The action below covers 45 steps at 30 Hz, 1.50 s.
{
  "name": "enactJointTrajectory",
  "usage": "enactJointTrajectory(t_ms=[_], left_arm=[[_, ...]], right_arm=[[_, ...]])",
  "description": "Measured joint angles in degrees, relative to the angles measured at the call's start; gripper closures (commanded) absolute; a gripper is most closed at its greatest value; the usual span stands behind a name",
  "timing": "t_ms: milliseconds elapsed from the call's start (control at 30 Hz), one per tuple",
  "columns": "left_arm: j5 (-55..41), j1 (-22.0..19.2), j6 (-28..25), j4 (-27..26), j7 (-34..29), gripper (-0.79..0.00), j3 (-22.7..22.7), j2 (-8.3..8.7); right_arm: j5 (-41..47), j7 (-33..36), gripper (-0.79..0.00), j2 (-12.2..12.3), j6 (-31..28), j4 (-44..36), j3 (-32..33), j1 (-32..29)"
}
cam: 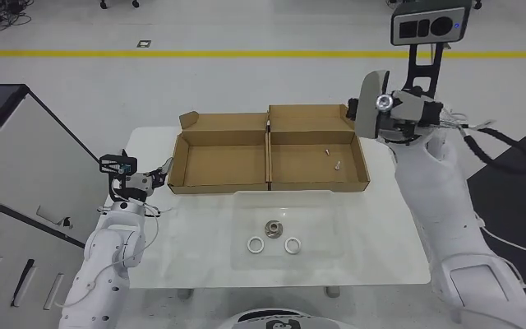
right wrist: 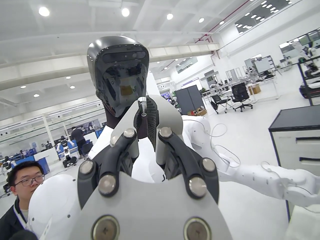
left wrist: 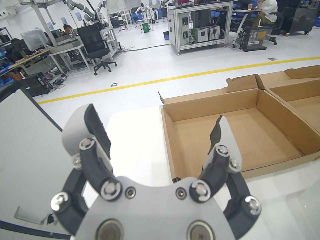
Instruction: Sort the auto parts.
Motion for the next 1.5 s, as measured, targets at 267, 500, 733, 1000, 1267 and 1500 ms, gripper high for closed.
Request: enactJointTrajectory(t_ms=[267, 500, 733, 1000, 1267, 1500], left_arm=[[0.0, 0.0, 0.0, 0.0, 0.0, -0.785, 0.0, 0.00], [0.0, 0.0, 0.0, 0.0, 0.0, -0.785, 0.0, 0.00], [0.0, 0.0, 0.0, 0.0, 0.0, -0.785, 0.0, 0.00], [0.0, 0.0, 0.0, 0.0, 0.0, -0.785, 0.0, 0.00], [0.0, 0.0, 0.0, 0.0, 0.0, -0.785, 0.0, 0.00], [0.0, 0.0, 0.0, 0.0, 0.0, -0.785, 0.0, 0.00]], right_arm=[[-17.7, 3.2, 0.000, 2.9, 7.8, 3.9, 13.6, -1.2], [-37.3, 10.7, 0.000, 5.8, 14.3, 5.8, 22.6, 2.2], [-62.7, 18.5, 0.000, 7.8, 12.5, 10.9, 17.5, 11.6], [-71.4, 17.7, 0.000, 8.1, 7.2, 21.1, 3.4, 21.2], [-79.2, 14.3, 0.000, 6.8, 4.0, 31.4, -8.9, 25.5], [-86.8, 11.1, 0.000, 5.5, 3.6, 37.7, -16.2, 26.6]])
